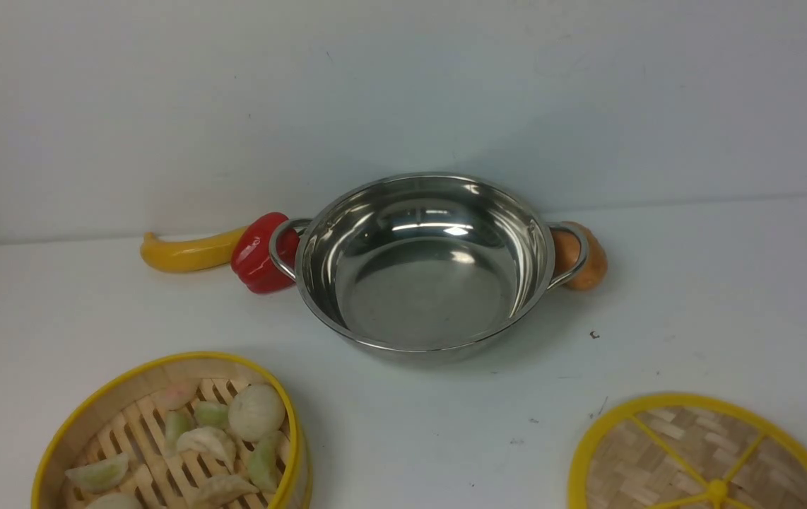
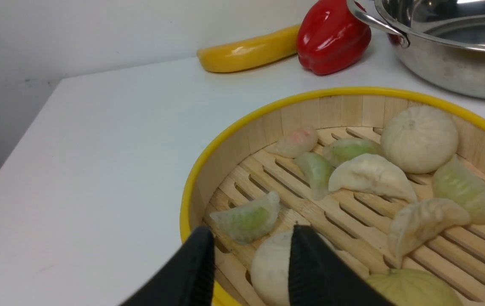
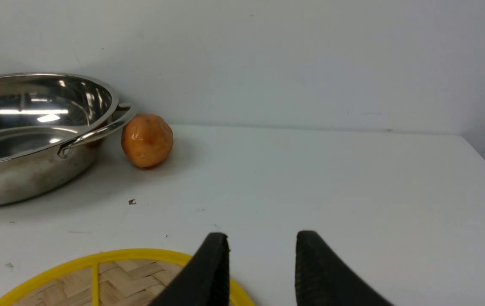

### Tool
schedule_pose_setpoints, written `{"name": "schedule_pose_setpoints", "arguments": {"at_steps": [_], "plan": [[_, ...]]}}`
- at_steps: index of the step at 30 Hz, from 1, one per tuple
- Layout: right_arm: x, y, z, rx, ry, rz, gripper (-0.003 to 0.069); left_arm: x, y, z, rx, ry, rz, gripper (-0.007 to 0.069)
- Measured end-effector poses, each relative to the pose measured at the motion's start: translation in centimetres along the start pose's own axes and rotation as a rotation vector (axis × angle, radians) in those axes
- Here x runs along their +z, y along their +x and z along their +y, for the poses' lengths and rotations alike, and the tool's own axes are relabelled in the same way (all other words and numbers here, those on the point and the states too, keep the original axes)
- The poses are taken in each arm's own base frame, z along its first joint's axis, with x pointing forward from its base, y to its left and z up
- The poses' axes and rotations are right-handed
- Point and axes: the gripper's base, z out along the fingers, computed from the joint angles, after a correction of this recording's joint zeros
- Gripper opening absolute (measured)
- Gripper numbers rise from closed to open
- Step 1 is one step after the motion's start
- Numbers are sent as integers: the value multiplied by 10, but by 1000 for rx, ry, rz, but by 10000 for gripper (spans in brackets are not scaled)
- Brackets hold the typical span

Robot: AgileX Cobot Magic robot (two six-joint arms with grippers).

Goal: Place the steamer in the pot on the white table, and put the lid on the steamer.
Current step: 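Grasp the rim of the steamer basket holding the buns with the left gripper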

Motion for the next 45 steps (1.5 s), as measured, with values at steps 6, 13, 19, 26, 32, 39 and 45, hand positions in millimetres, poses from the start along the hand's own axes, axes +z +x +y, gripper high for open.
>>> {"name": "schedule_pose_setpoints", "arguments": {"at_steps": [6, 13, 19, 26, 32, 39, 45], "plan": [[0, 0, 0, 0, 0, 0, 243, -1, -12, -2, -319, 45, -124, 242], [0, 0, 0, 0, 0, 0, 243, -3, -23, 0, -590, 74, -247, 242], [0, 0, 0, 0, 0, 0, 243, -15, -48, -1, -677, 143, -280, 242], [0, 0, 0, 0, 0, 0, 243, -34, -112, -7, -370, 215, 6, 242], [0, 0, 0, 0, 0, -1, 243, -26, -160, 12, -195, 71, 498, 242], [0, 0, 0, 0, 0, -1, 243, 36, -196, 40, 63, -88, 750, 242], [0, 0, 0, 0, 0, -1, 243, 93, -190, 33, 242, 91, 908, 242]]}}
